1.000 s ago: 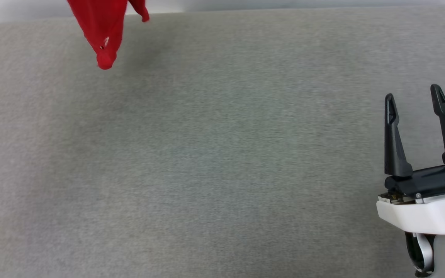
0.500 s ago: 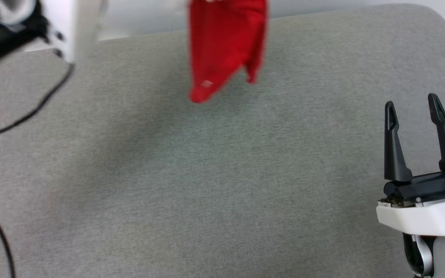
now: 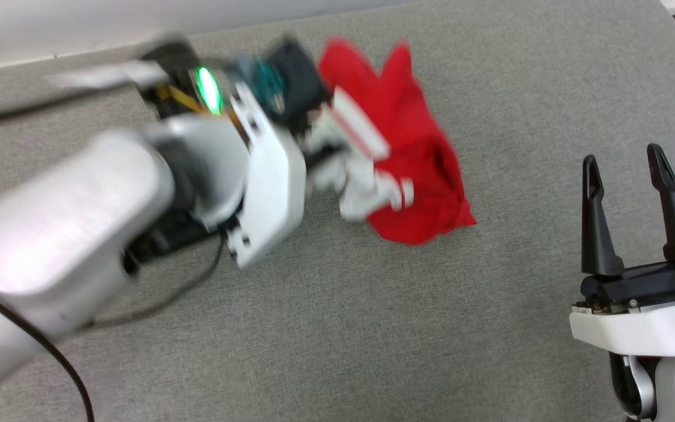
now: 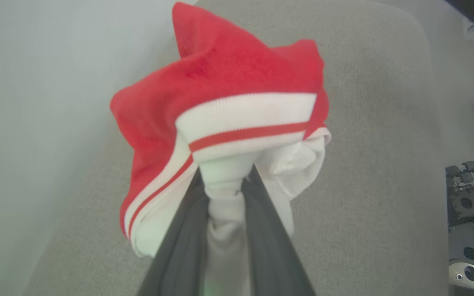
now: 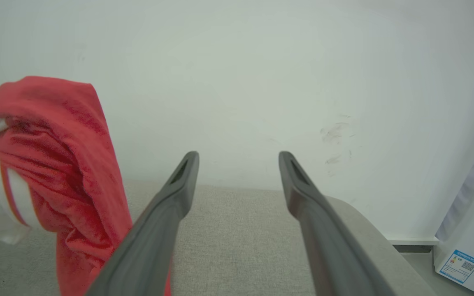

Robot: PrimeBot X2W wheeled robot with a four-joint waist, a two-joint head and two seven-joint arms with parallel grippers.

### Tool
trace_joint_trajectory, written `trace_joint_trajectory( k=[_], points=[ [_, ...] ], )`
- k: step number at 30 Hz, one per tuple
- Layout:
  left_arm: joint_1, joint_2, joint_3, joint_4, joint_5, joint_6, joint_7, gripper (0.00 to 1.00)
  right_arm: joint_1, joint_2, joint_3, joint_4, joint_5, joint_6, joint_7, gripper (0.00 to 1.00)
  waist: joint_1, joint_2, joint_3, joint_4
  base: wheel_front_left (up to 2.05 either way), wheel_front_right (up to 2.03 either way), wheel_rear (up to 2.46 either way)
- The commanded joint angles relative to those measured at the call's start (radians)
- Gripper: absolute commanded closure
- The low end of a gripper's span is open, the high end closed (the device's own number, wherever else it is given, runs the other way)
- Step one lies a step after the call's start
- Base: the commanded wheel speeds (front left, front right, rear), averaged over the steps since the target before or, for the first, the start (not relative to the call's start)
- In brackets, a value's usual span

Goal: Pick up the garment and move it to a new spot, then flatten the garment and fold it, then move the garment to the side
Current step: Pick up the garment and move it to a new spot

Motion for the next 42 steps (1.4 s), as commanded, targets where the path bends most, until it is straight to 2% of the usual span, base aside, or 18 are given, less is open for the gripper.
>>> trace_joint_trajectory(
  k=[1,10,18,19,20,23,26,33,34,42],
  points=[
    [0.04,-0.007,-0.022,0.016,0.009,0.003,-0.012,1.0,-0.004,0.003,0.001,0.003,-0.002,0.0,-0.002,0.0,0.0,-0.0001,0.01,-0.001,0.0,0.0,0.0],
    [0.285,-0.08,-0.143,0.186,0.023,0.001,-0.089,1.0,-0.014,0.003,-0.003,0.025,-0.015,0.0,-0.002,0.0,0.0,-0.0001,0.049,0.012,0.0,0.0,0.0],
    [0.393,-0.151,-0.178,0.28,0.04,-0.007,-0.124,1.0,-0.006,0.002,-0.003,0.042,-0.026,0.0,-0.002,0.0,0.0,-0.0001,0.035,0.034,0.0,0.0,0.0],
    [0.387,-0.158,-0.173,0.285,0.047,-0.007,-0.145,0.13,-0.002,0.002,-0.003,0.046,-0.027,0.0,-0.002,0.0,0.0,-0.0001,0.027,0.038,0.0,0.0,0.0],
    [0.382,-0.165,-0.166,0.291,0.054,-0.006,-0.165,0.0,0.002,0.003,-0.003,0.048,-0.028,0.0,-0.002,0.0,0.0,-0.0001,0.019,0.042,0.0,0.0,0.0],
    [0.356,-0.18,-0.131,0.288,0.078,0.01,-0.236,0.0,0.02,0.002,0.0,0.057,-0.031,0.0,-0.002,0.0,0.0,-0.0001,-0.014,0.058,0.0,0.0,0.0],
    [0.345,-0.189,-0.096,0.26,0.103,0.044,-0.317,0.0,0.039,0.002,0.0,0.064,-0.037,0.0,-0.002,0.0,0.0,-0.0001,-0.055,0.077,0.0,0.0,0.0],
    [0.381,-0.134,0.015,0.165,0.143,0.188,-0.491,0.0,0.077,0.003,-0.005,0.072,-0.05,0.0,-0.002,0.0,0.0,-0.0001,-0.134,0.12,0.0,0.0,0.0],
    [0.381,-0.134,0.015,0.165,0.143,0.188,-0.491,0.0,0.077,0.003,-0.005,0.072,-0.05,0.0,-0.002,0.0,0.0,-0.0001,-0.134,0.12,0.0,0.0,0.0],
    [0.509,-0.058,0.147,0.125,0.183,0.408,-0.719,0.0,0.101,0.002,-0.012,0.077,-0.058,0.0,-0.002,0.0,0.0,-0.0001,-0.184,0.157,0.0,0.0,0.0]
  ],
)
